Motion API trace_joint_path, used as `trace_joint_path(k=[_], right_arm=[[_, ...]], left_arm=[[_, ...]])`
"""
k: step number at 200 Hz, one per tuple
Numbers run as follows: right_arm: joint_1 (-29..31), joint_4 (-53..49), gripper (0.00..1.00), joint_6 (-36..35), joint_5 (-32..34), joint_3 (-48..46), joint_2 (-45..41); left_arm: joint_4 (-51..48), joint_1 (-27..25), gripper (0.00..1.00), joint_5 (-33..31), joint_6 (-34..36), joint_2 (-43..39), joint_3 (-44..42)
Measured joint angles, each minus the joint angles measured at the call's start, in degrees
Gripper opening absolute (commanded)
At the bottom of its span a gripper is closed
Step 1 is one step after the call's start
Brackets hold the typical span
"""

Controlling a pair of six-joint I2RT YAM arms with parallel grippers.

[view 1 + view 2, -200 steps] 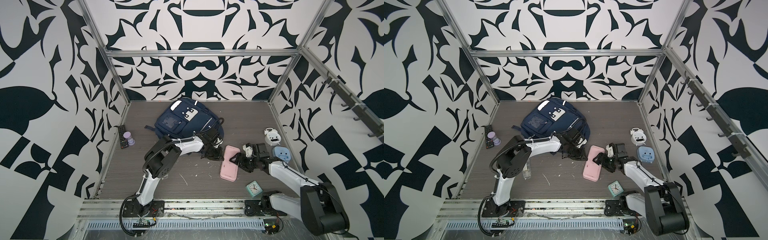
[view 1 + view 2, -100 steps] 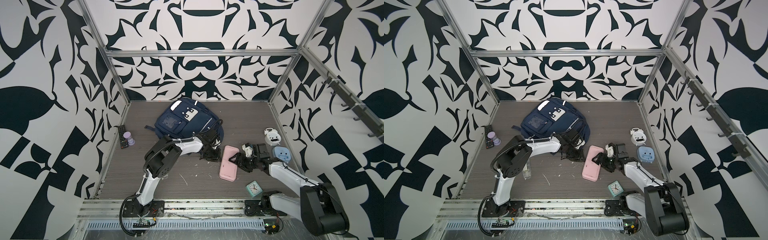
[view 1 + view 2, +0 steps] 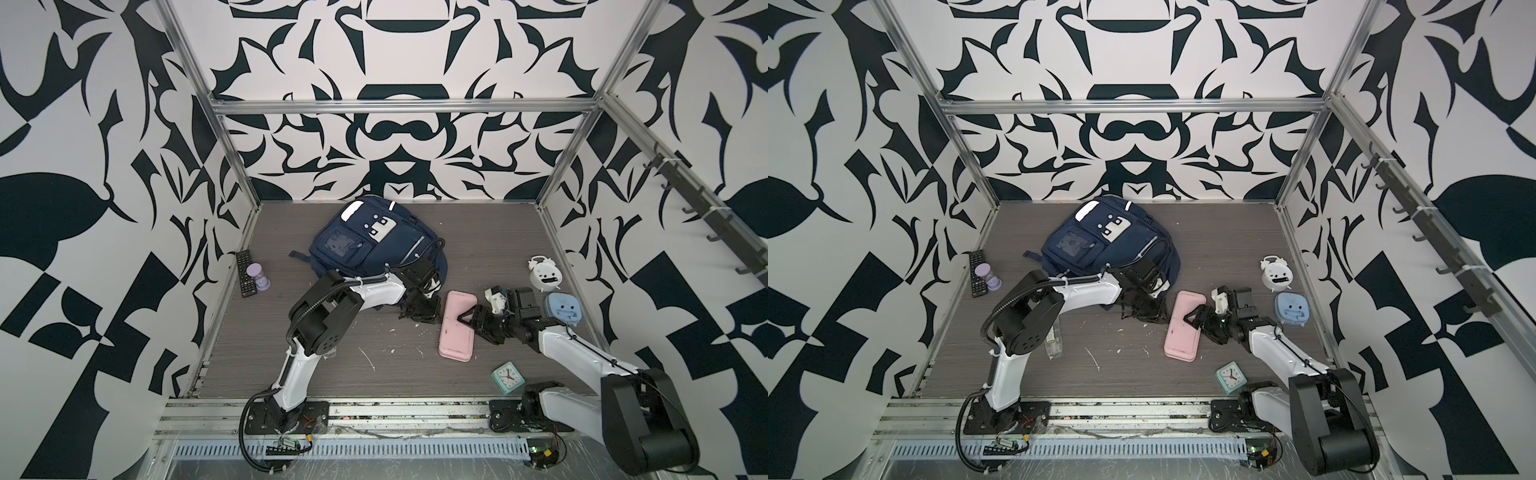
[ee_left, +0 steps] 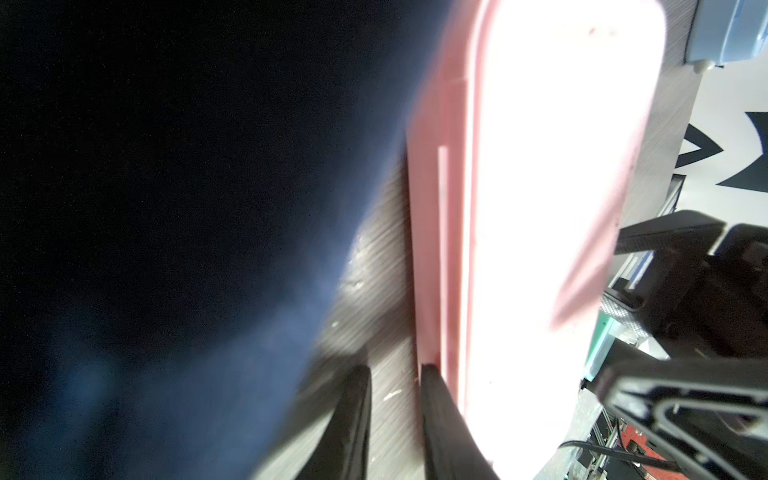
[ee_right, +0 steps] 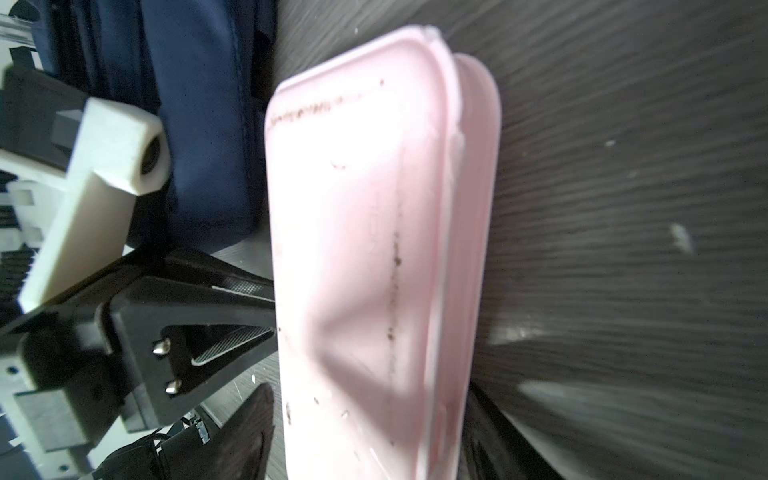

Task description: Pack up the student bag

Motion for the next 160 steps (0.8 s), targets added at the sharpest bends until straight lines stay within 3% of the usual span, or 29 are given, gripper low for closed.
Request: trace_joint_path(k=[70,160], right_arm=[[0.0,2.2,0.65,0.5,-3.4,0.0,-1.8],[0.0,4.5,0.49,1.5,-4.8,0.0,0.5]], left_arm=[[-0.2,0.0,0.25,0.2,0.0,0.3,0.5],[-0.5,0.0,0.24,0.2,0.0,0.6,1.0]])
